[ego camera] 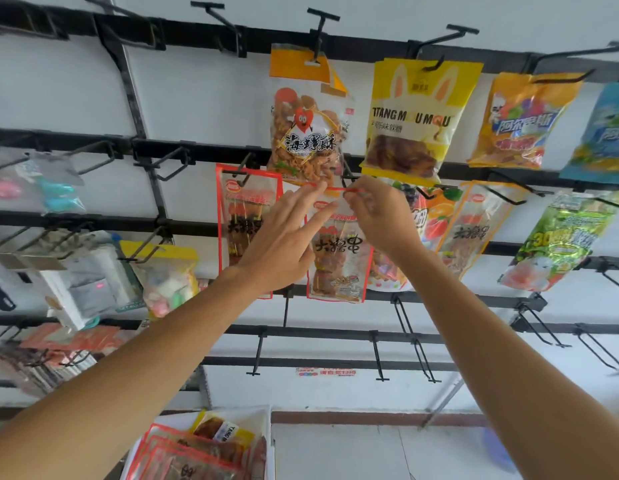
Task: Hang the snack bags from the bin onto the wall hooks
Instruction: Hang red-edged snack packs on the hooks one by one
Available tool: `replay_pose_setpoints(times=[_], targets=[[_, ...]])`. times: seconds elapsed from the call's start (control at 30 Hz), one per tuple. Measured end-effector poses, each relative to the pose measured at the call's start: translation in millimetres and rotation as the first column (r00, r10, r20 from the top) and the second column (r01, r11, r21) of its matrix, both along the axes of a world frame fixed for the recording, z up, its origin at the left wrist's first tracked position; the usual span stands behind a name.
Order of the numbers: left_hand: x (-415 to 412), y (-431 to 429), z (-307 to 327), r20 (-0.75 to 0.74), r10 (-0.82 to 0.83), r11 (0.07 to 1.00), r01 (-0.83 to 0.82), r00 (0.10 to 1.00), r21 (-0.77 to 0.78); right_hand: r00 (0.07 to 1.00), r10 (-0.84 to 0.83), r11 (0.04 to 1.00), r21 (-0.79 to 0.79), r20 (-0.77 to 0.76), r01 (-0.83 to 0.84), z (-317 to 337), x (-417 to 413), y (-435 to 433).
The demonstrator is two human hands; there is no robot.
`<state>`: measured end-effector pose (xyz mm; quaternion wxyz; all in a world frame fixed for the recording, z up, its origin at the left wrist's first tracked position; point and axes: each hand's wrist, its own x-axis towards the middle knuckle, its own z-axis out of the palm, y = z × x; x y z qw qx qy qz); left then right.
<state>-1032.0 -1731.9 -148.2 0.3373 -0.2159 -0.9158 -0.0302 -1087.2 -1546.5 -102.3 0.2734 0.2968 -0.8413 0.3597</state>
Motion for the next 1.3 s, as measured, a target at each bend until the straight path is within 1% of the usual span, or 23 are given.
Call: replay_pose_setpoints(times=[0.1,0.2,0.3,0.4,0.47,0.6,0.8,1.0,1.17,1.3], targets=[[-8,2,1,-0.057,0.002,0.998,-0.005,0.998,-0.068,0.998,0.01,0.999,-0.03,-0.061,-0.012,-8,-7,5],[-13,6,2,-0.097,-0.006,0.995,-0.004,0.995,-0.101,1.0,0.013,0.993,-0.118,-0.007,-0.013,-17,-14,14],[-16,9,3,-0.093,-0.003,0.993,-0.008,0.996,-0.119,0.999,0.033,0.982,-0.187,0.039,-0.025,-18,-19,16],[-17,11,4,-0.09,0.018,0.994,-0.028,0.996,-0.109,0.997,0.052,0.974,-0.223,0.053,-0.039,-13,-21,13],[-18,12,5,-0.092,0.028,0.994,-0.038,0.995,-0.106,0.996,0.065,0.974,-0.22,0.056,-0.051,-10,-22,9],[-23,12,5,-0.081,0.059,0.989,-0.069,0.995,-0.133,0.996,0.061,0.989,-0.142,0.059,-0.052,-11,-31,2],[-38,11,-2,-0.012,0.113,0.977,-0.113,0.994,-0.184,0.993,0.007,0.988,-0.151,0.117,0.011,-25,-48,-3],[-57,8,-3,0.029,0.144,0.97,-0.136,0.989,-0.202,0.986,-0.108,0.987,-0.105,0.126,0.121,-24,-67,-13],[-70,7,-5,0.03,0.182,0.961,-0.171,0.983,-0.218,0.968,-0.194,0.976,-0.064,0.16,0.206,-23,-79,-20],[-79,6,-6,0.046,0.227,0.947,-0.21,0.973,-0.244,0.956,-0.241,0.965,-0.06,0.168,0.254,-22,-83,-26]])
